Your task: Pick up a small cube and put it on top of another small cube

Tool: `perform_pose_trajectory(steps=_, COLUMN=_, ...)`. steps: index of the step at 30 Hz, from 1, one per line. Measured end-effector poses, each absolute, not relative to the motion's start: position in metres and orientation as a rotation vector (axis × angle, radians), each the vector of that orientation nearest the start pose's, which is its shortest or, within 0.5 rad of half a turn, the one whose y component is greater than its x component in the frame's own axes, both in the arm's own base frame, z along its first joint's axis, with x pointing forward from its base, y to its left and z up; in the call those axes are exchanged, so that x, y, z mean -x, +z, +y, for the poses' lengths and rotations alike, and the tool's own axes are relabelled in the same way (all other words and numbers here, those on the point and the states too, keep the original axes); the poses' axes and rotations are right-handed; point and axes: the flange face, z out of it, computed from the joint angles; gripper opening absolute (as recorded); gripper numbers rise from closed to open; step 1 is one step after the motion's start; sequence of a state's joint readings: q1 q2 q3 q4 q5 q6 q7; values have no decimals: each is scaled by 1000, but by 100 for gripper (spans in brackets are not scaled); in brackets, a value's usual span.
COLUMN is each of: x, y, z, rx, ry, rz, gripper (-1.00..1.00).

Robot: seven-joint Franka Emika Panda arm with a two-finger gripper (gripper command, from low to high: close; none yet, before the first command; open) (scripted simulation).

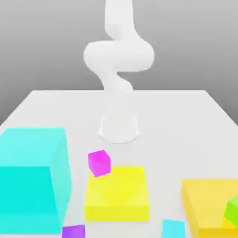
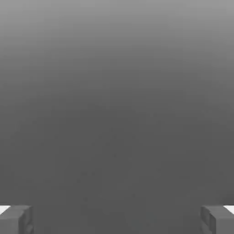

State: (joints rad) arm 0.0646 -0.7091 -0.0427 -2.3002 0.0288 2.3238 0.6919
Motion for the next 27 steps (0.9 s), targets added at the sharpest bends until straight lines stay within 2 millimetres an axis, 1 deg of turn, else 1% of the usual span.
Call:
perform_pose_trajectory(steps=3, x=-418, y=638, z=12, rx=2623, ry=-819, rz=725, gripper=0)
perform_pose_trajectory(steps=6, x=-450, y=593, z=24, rx=2703, ry=-714, rz=558, gripper=0)
perform_pose_trajectory(steps=10, x=-484, y=529, z=45, rx=2791, ry=-583, rz=333, gripper=0)
perform_pose_trajectory(steps=13, x=-503, y=479, z=62, rx=2845, ry=-489, rz=161, gripper=0)
perform_pose_trajectory(steps=16, x=-515, y=427, z=79, rx=2891, ry=-401, rz=-13, gripper=0)
perform_pose_trajectory(steps=20, x=-522, y=359, z=106, rx=2938, ry=-285, rz=-271, gripper=0)
perform_pose_trajectory(steps=23, x=-523, y=309, z=115, rx=2967, ry=-203, rz=-445, gripper=0)
perform_pose_trajectory(steps=27, x=-517, y=247, z=124, rx=2993, ry=-96, rz=-698, gripper=0)
